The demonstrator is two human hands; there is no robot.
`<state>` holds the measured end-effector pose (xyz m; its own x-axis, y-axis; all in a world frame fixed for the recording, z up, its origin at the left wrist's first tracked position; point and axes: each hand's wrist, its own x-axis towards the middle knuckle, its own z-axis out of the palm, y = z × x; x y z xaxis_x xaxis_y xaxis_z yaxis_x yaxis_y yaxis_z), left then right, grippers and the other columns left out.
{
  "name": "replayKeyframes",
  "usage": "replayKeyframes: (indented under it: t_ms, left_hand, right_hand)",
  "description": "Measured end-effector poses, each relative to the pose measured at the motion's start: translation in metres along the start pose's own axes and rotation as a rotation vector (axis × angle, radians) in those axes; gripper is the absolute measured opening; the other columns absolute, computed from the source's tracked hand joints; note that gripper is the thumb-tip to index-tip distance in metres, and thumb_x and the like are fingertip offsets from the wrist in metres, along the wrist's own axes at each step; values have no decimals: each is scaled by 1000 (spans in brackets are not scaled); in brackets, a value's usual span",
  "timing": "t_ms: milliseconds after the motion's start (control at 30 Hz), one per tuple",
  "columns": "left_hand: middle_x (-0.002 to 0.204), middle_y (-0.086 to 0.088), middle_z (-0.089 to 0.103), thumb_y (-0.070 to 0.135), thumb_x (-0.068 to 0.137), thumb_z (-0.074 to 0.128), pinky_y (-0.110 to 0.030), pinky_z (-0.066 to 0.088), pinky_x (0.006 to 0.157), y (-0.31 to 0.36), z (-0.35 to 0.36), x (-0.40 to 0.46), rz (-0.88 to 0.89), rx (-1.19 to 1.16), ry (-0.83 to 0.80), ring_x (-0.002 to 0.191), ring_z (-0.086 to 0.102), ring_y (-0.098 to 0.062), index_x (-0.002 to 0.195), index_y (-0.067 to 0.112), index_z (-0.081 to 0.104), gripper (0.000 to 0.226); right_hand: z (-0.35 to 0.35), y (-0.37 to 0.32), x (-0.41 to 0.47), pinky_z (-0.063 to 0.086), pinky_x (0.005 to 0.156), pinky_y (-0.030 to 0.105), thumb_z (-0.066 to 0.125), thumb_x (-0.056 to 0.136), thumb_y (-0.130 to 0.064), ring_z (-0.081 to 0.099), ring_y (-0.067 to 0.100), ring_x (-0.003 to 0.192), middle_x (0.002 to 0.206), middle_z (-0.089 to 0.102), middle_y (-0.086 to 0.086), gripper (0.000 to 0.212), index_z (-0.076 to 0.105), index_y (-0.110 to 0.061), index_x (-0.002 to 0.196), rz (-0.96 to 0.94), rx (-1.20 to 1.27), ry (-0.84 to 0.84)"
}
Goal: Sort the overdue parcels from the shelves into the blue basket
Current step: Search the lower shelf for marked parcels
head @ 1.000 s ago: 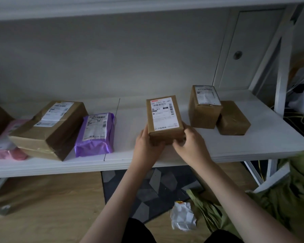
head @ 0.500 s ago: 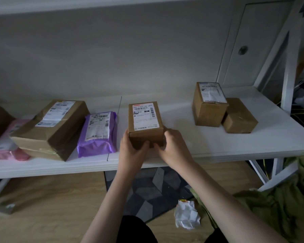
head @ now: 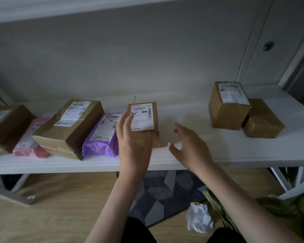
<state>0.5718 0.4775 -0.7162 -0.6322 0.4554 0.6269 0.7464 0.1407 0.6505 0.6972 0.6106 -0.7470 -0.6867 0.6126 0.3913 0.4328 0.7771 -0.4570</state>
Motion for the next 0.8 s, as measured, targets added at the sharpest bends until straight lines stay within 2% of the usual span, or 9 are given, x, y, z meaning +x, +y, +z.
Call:
replayKeyframes:
  t_ms: [100, 167, 200, 267, 333, 400, 500, 667, 800]
  left_hand:
    - [153, -15, 40, 5, 89, 71, -12, 26, 116, 22, 24, -1, 139, -43, -98, 146, 35, -22, 141, 1, 48, 57]
    - [152, -8, 42, 11, 91, 71, -16, 28, 117, 37, 43, 0, 162, -92, -208, 144, 37, -14, 143, 6, 47, 58]
    - [153, -3, 42, 15, 92, 71, -13, 27, 116, 43, 54, 0, 146, -110, -274, 143, 36, -9, 145, 10, 45, 60]
    - [153, 5, 40, 22, 94, 69, -13, 28, 116, 50, 76, 0, 111, -138, -393, 141, 35, -3, 149, 16, 41, 62]
    - [152, 6, 41, 26, 94, 69, -26, 36, 117, 53, 100, 0, 78, -159, -458, 140, 40, -7, 150, 16, 41, 63]
    - [151, 5, 43, 29, 93, 70, -37, 41, 115, 55, 121, 0, 34, -162, -495, 138, 44, -12, 150, 16, 42, 65]
    - [151, 4, 43, 34, 91, 72, -42, 45, 110, 63, 142, -1, -41, -153, -537, 136, 46, -17, 152, 17, 40, 70]
    - [154, 2, 40, 39, 89, 74, -43, 44, 111, 75, 160, -5, -134, -160, -579, 139, 44, -22, 155, 18, 34, 80]
    - [157, 0, 37, 41, 85, 79, -36, 38, 114, 77, 174, 13, -106, -115, -625, 142, 39, -19, 157, 16, 29, 91]
  right_hand:
    - [-35, 30, -4, 46, 73, 16, 67, 92, -32, 65, 12, 97, 118, 68, -1, 56, 53, -13, 143, -4, -11, 211]
    - [-65, 54, -5, 40, 65, 6, 66, 93, -31, 56, -1, 79, 113, 68, -4, 47, 58, -14, 136, 4, -18, 329]
    - [-79, 67, -6, 45, 65, 10, 65, 94, -31, 55, -1, 79, 113, 67, -3, 44, 59, -14, 135, 19, -1, 377]
    - [-107, 93, -14, 56, 79, 30, 64, 94, -31, 61, 13, 100, 116, 66, -2, 41, 59, -15, 132, 79, 36, 448]
    - [-128, 118, -28, 53, 88, 35, 65, 94, -33, 59, 20, 114, 119, 65, 0, 42, 60, -16, 131, 158, 5, 465]
    - [-144, 141, -48, 49, 93, 33, 66, 92, -36, 56, 22, 120, 123, 63, 2, 45, 61, -15, 132, 215, -45, 428]
    - [-158, 168, -76, 46, 101, 37, 68, 89, -39, 50, 23, 125, 129, 61, 3, 50, 62, -13, 132, 268, -73, 340]
    - [-171, 174, -79, 42, 110, 40, 66, 87, -51, 43, 21, 133, 140, 55, 2, 64, 58, -13, 139, 310, -70, 184]
    - [-169, 160, -26, 29, 118, 40, 60, 86, -69, 29, 22, 146, 159, 36, 1, 91, 37, -15, 155, 248, -260, -34]
